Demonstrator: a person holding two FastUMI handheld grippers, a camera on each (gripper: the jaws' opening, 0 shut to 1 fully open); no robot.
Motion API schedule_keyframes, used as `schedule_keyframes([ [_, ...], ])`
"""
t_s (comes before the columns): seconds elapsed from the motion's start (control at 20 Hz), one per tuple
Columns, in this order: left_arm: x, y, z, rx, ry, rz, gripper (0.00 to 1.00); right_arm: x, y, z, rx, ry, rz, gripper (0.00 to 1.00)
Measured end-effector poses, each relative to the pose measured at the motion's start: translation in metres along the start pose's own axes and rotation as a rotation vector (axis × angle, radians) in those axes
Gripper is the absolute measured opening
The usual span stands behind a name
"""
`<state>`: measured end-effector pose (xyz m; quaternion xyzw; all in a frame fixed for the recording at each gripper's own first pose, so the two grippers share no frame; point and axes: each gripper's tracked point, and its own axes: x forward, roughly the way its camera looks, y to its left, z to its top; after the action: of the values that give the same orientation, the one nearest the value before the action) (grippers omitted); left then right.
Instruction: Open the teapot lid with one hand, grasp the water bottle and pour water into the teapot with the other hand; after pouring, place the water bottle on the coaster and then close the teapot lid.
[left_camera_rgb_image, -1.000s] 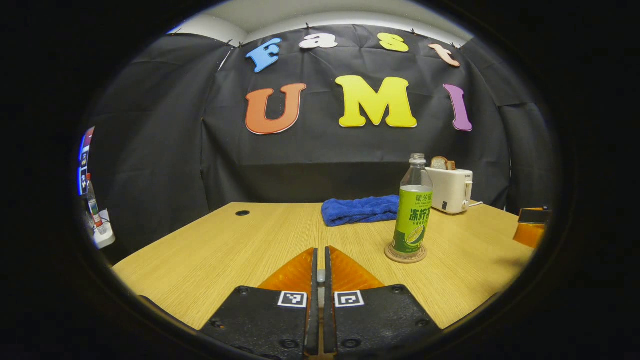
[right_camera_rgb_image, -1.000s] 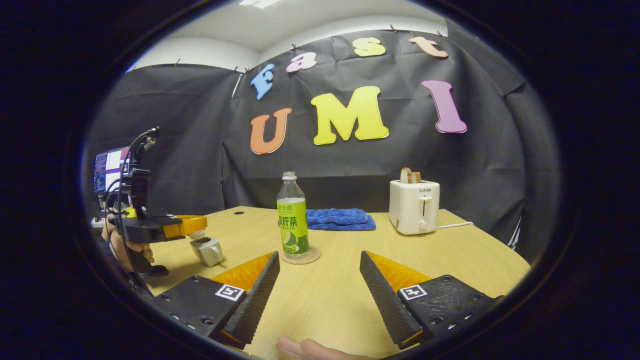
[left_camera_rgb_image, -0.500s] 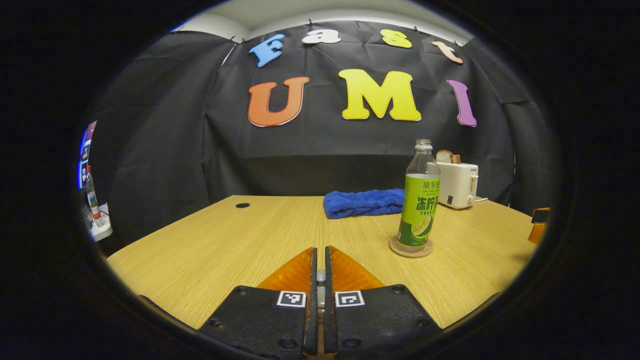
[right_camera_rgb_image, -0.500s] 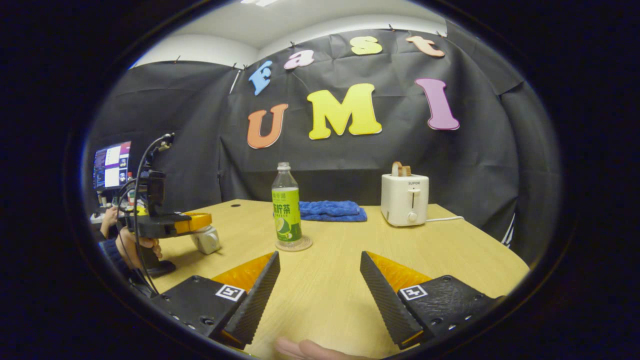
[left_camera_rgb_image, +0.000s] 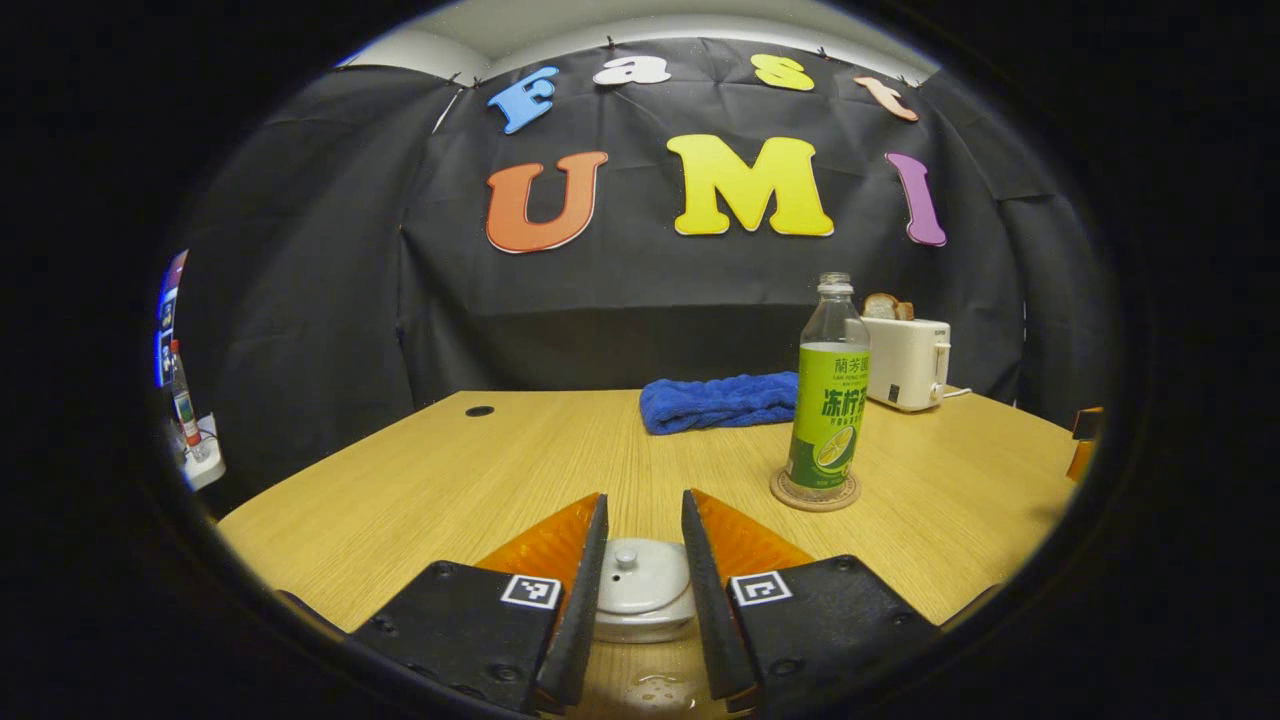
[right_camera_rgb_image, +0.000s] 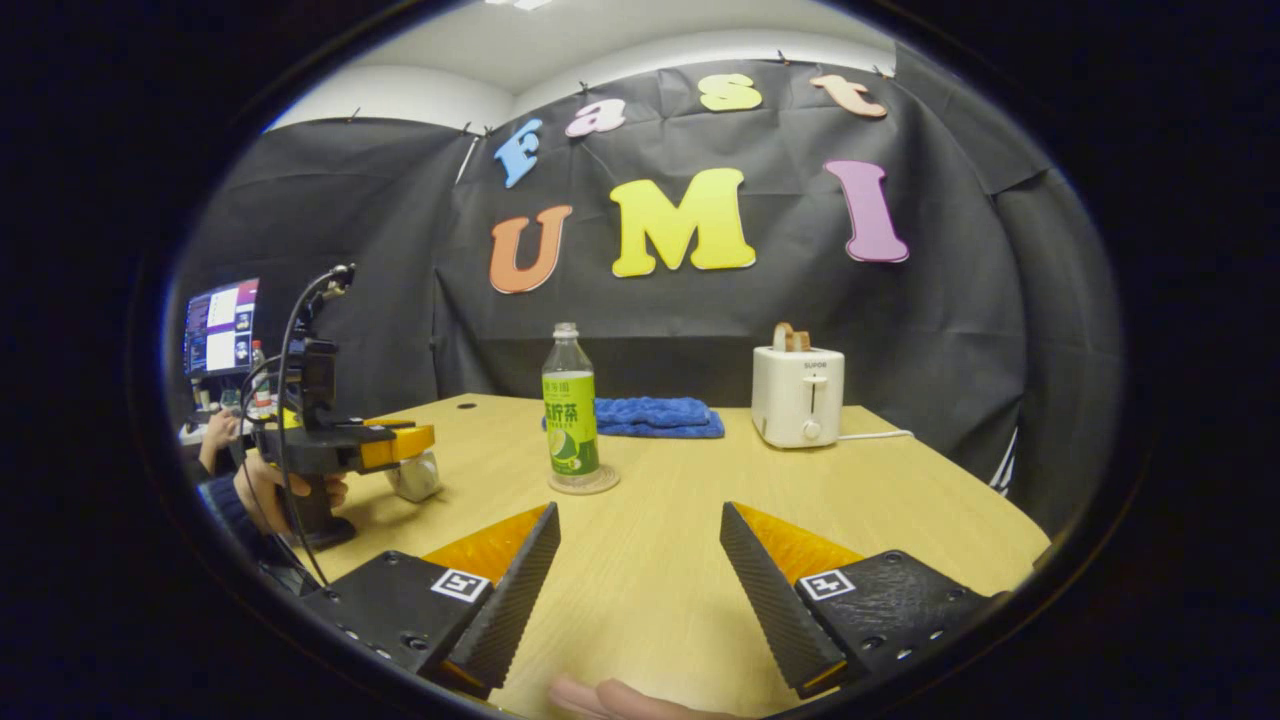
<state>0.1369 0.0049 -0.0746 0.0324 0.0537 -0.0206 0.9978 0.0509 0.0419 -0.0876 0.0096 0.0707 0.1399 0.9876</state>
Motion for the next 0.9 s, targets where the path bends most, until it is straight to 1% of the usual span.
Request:
schedule_keyframes([
  [0.05,-0.003,0.0,0.004,-0.002,-0.007,0.001,0.48,-0.003,0.0,0.002,-0.003,-0.004,-0.005,0.96],
  [0.1,-0.005,0.0,0.008,-0.011,-0.011,-0.002,0.63,-0.006,-0.001,0.003,-0.006,-0.007,-0.012,0.94],
  [0.15,-0.009,-0.001,0.014,-0.019,-0.02,-0.007,0.69,-0.01,-0.002,0.003,-0.008,-0.008,-0.018,0.94],
  [0.2,-0.013,-0.002,0.022,-0.019,-0.033,-0.003,0.77,-0.014,-0.002,0.006,-0.006,-0.011,-0.022,0.94],
  [0.25,-0.017,-0.001,0.029,-0.013,-0.043,0.001,0.79,-0.018,-0.004,0.007,0.001,-0.011,-0.027,0.94],
  [0.3,-0.021,-0.004,0.033,-0.008,-0.051,-0.01,0.85,-0.022,-0.003,0.008,0.013,-0.01,-0.021,0.96],
  [0.35,-0.027,-0.008,0.039,-0.006,-0.062,-0.014,0.86,-0.026,-0.002,0.007,0.023,-0.002,-0.017,0.96],
  [0.4,-0.034,-0.009,0.045,-0.008,-0.073,-0.016,0.87,-0.029,-0.008,0.005,0.036,0.005,-0.032,0.94],
  [0.45,-0.042,-0.014,0.048,-0.006,-0.077,-0.026,0.87,-0.033,-0.013,0.005,0.048,0.005,-0.044,0.96],
  [0.55,-0.06,-0.02,0.057,0.019,-0.094,-0.03,0.87,-0.044,-0.017,0.007,0.061,0.005,-0.059,0.96],
  [0.6,-0.07,-0.022,0.058,0.029,-0.101,-0.029,0.91,-0.049,-0.02,0.009,0.058,-0.001,-0.071,0.96],
  [0.65,-0.08,-0.025,0.06,0.032,-0.103,-0.032,0.93,-0.055,-0.024,0.012,0.051,-0.011,-0.085,0.96],
  [0.7,-0.09,-0.028,0.06,0.031,-0.105,-0.038,0.93,-0.06,-0.026,0.014,0.047,-0.017,-0.096,0.96],
  [0.75,-0.1,-0.03,0.058,0.029,-0.103,-0.037,0.93,-0.065,-0.027,0.015,0.044,-0.02,-0.099,0.94],
  [0.8,-0.11,-0.031,0.057,0.026,-0.096,-0.037,0.93,-0.072,-0.026,0.015,0.04,-0.022,-0.103,0.96],
  [0.85,-0.119,-0.032,0.056,0.02,-0.092,-0.033,0.93,-0.076,-0.026,0.018,0.031,-0.026,-0.11,0.94],
  [0.9,-0.129,-0.032,0.056,0.017,-0.089,-0.031,0.93,-0.082,-0.026,0.022,0.02,-0.038,-0.113,0.96],
])
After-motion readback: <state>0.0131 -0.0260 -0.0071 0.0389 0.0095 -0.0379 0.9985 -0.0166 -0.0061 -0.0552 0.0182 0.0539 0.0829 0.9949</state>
